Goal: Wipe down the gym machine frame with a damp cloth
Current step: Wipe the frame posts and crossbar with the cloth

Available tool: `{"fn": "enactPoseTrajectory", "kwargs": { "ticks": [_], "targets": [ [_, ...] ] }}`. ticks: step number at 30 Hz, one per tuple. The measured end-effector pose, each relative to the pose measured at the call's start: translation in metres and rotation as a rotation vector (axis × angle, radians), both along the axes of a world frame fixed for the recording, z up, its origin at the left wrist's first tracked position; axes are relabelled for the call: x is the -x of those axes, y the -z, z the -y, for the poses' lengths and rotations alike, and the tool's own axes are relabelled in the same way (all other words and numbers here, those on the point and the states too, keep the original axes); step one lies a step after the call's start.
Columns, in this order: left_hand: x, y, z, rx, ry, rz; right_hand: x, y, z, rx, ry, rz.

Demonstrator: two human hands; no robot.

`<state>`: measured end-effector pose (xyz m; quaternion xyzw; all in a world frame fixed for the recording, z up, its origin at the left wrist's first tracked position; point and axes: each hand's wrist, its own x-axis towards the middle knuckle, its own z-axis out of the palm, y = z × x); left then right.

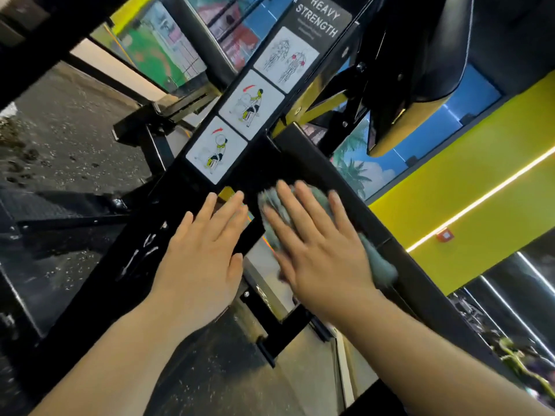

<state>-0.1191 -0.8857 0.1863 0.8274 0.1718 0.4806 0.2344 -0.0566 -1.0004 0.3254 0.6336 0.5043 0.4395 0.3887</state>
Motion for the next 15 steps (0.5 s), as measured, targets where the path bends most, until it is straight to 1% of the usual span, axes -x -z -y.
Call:
{"fn": "enactPoseTrajectory", "kwargs": {
  "ticks": [2,3,6,9,12,15],
  "targets": [
    [0.005,-0.006,-0.002,0.055,0.033,0.04,0.005,-0.002,0.044,-0.026,-0.005,-0.042],
    [0.006,-0.014,-0.004,0.077,0.04,0.072,0.006,-0.005,0.052,-0.037,-0.022,-0.057],
    [0.001,-0.044,-0.015,0.036,0.024,0.134,0.005,-0.003,0.019,-0.071,-0.029,-0.09],
    [-0.008,-0.056,-0.02,0.075,0.013,0.168,0.006,0.004,-0.028,-0.099,-0.006,-0.088],
    [-0.007,-0.051,-0.022,0.145,0.002,0.2,0.008,0.011,-0.037,-0.006,-0.017,-0.093],
    [-0.007,-0.06,-0.005,0.238,0.002,0.177,0.011,0.01,0.003,0.069,0.01,-0.166]
  ]
}}
